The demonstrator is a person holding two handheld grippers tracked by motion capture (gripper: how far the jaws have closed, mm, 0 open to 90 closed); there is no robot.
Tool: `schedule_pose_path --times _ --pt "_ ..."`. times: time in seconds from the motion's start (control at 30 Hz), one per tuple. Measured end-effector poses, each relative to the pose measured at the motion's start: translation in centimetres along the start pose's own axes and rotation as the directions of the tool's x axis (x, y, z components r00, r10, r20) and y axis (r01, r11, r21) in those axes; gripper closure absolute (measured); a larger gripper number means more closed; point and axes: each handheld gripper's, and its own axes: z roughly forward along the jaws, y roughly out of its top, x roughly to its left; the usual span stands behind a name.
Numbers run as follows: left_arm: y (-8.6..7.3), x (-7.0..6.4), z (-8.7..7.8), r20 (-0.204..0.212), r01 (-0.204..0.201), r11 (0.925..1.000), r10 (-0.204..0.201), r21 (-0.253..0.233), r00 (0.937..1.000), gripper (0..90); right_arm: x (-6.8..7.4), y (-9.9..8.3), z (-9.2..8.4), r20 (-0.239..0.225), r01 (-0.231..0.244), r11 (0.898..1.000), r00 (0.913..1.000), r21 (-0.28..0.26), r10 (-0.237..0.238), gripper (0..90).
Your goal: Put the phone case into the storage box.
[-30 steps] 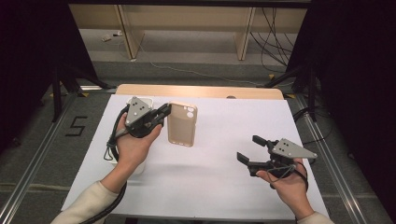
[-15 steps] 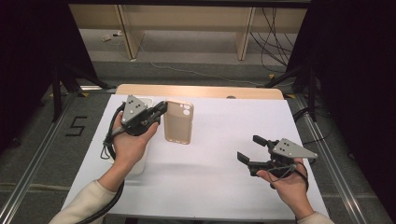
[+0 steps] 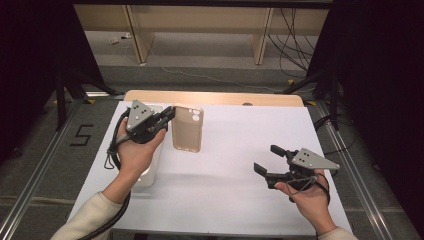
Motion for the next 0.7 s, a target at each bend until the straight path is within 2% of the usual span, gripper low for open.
schedule_pose_path --times 0.07,0.1,0.13,0.47,0.5,0.67,0.7 --pt "0.0 0.09 -0.03 -0.002 0.0 1.0 0.0 0.003 1.0 85.9 -0.03 0.06 -0.17 -0.004 0.001 1.0 1.0 0.029 -0.001 16.1" --pt "0.0 0.13 -0.03 -0.003 0.0 1.0 0.0 0.002 1.0 85.9 -0.04 -0.01 -0.02 0.002 0.004 1.0 1.0 0.009 -0.004 16.1" --pt "0.0 0.16 -0.03 -0.003 -0.001 1.0 0.001 0.001 1.0 85.9 -0.02 0.06 -0.14 -0.003 0.003 1.0 1.0 0.026 -0.003 16.1" --pt "0.22 0.46 -0.29 -0.027 0.007 1.0 -0.007 0.002 0.9996 85.9 0.0 0.02 -0.1 0.001 0.007 1.0 1.0 0.027 -0.007 16.1" --pt "0.23 0.51 -0.3 -0.028 0.009 1.0 -0.008 0.0 0.9996 85.9 0.02 -0.06 0.06 0.0 0.004 1.0 1.0 0.001 -0.004 16.1" --pt "0.31 0.71 -0.4 -0.036 0.006 1.0 -0.006 0.002 0.9993 85.9 0.02 -0.06 0.05 -0.002 0.003 1.0 1.0 0.003 -0.003 16.2" --pt "0.3 0.72 -0.38 -0.036 0.008 1.0 -0.008 0.0 0.9993 85.9 0.0 0.02 -0.11 -0.001 0.006 1.0 1.0 0.028 -0.006 16.2"
